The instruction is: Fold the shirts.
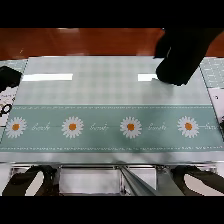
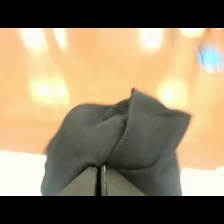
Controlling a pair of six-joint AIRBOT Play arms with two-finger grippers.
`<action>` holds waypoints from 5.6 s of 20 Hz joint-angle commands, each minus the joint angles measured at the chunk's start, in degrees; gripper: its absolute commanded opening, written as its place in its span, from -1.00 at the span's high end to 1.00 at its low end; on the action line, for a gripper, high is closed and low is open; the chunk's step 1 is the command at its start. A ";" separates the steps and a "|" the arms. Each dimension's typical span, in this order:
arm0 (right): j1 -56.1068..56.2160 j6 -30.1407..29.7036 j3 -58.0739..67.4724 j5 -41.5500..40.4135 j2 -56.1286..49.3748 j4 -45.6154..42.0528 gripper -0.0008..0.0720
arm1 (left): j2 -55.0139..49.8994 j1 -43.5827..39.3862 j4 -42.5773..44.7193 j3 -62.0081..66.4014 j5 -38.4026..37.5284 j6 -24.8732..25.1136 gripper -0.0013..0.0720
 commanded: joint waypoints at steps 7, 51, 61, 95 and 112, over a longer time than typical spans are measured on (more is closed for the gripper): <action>22.38 -0.72 6.03 9.33 3.52 -6.78 0.91 | 1.68 -6.40 5.40 -2.95 0.22 0.87 -0.42; -22.27 1.20 -84.43 5.99 31.12 20.28 -0.15 | -44.28 10.08 -39.87 -17.70 -15.10 35.89 -0.42; -10.27 3.58 -84.43 2.21 26.60 21.09 -0.15 | -44.76 4.24 -40.87 -14.99 -13.07 35.47 0.92; 10.21 5.49 3.85 23.54 3.85 -1.31 0.91 | -15.41 21.09 -53.96 32.65 -15.15 27.41 0.92; 10.21 8.31 1.18 36.11 33.64 -12.63 0.91 | 4.11 15.61 -32.11 48.78 -20.22 22.34 0.92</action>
